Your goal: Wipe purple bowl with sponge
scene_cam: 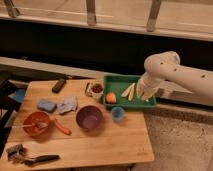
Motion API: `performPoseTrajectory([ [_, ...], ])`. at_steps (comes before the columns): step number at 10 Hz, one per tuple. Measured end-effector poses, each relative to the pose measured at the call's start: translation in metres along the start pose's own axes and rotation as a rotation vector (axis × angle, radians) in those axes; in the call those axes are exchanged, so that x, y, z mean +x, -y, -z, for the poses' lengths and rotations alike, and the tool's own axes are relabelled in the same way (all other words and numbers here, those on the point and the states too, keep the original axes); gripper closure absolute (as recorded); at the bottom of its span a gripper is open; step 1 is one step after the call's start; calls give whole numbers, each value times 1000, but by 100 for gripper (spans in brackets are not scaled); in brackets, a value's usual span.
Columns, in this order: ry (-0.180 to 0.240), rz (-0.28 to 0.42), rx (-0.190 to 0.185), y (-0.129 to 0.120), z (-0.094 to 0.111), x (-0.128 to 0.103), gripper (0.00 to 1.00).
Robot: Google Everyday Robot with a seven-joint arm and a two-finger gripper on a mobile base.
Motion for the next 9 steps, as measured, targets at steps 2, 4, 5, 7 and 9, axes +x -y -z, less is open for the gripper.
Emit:
performPoseTrajectory([
  [2,24,77,-14,-25,7,-4,63],
  [4,48,169,-43,-67,16,-6,63],
  [5,54,225,-69,-97,19,-1,59],
  [7,59,347,-123,-148,26,15,58],
  [9,56,471,-179,-196,37,47,61],
])
